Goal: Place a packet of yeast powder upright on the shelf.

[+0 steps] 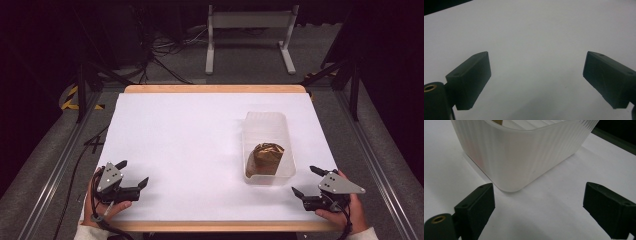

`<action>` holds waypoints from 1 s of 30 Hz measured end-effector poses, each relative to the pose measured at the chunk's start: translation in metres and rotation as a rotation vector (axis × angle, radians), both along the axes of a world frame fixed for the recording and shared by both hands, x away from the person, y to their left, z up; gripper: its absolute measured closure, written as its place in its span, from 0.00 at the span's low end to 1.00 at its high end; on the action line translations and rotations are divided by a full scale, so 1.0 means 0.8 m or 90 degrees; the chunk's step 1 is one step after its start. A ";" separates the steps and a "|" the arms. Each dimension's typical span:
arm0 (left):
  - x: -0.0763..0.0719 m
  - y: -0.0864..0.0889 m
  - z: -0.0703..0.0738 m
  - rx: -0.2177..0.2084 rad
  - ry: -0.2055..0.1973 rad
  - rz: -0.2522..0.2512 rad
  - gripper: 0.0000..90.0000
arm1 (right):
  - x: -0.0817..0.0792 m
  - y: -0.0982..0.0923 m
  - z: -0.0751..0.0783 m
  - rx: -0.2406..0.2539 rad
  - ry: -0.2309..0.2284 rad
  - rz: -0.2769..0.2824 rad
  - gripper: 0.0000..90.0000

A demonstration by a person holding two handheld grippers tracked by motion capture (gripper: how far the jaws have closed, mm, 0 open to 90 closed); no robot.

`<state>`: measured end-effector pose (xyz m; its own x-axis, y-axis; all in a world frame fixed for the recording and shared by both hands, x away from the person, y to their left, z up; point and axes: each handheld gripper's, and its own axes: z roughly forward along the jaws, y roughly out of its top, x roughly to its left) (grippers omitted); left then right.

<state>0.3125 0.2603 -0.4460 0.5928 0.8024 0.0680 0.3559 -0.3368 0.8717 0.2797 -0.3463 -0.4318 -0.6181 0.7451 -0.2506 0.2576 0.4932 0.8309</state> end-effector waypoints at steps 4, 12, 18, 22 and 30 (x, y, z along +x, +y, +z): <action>-0.001 0.004 0.001 -0.019 -0.003 0.003 0.10 | 0.001 0.001 0.000 0.001 -0.001 0.002 0.12; -0.001 0.004 0.002 -0.026 -0.006 0.001 0.10 | 0.002 0.002 0.000 0.001 0.000 0.002 0.12; 0.001 0.002 0.003 -0.019 -0.005 -0.004 0.10 | 0.002 0.001 0.000 0.000 0.001 0.002 0.12; 0.001 0.001 0.003 -0.018 -0.005 -0.004 0.10 | 0.002 0.001 0.000 0.000 -0.001 0.002 0.12; 0.000 -0.002 0.003 -0.015 -0.005 -0.009 0.10 | 0.002 0.000 -0.001 0.001 0.000 0.003 0.12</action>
<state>0.3128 0.2589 -0.4433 0.6034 0.7957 0.0537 0.3449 -0.3210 0.8820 0.2814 -0.3460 -0.4322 -0.6213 0.7426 -0.2500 0.2555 0.4936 0.8313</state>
